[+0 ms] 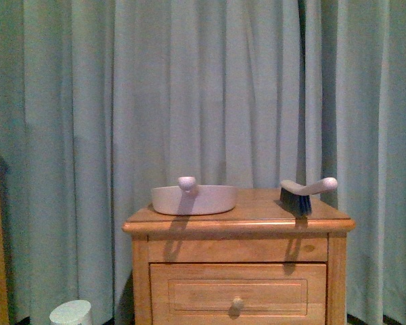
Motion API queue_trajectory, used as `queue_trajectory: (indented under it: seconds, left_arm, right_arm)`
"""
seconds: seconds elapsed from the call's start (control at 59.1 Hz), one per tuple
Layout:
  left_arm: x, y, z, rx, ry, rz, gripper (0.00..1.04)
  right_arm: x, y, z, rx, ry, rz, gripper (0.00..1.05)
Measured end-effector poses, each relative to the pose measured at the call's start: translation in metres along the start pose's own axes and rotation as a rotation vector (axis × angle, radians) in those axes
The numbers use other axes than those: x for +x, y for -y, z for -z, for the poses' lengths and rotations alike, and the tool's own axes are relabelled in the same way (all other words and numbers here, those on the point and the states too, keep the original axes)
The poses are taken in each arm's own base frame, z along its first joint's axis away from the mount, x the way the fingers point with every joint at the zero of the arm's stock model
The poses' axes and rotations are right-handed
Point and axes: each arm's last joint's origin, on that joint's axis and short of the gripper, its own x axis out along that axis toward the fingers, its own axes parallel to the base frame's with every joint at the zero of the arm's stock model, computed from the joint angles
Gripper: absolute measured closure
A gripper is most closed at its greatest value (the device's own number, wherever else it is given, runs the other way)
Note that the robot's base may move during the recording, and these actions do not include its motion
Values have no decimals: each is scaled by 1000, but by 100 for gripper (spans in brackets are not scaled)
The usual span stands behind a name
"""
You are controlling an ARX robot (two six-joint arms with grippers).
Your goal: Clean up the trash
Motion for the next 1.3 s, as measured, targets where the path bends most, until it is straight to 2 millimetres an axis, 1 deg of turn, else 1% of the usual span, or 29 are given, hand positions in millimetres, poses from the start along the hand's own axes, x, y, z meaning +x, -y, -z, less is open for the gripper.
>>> queue_trajectory:
  seconds: [1.303]
  left_arm:
    - [0, 0, 0, 0, 0, 0, 8]
  right_arm:
    - [0, 0, 0, 0, 0, -1, 7]
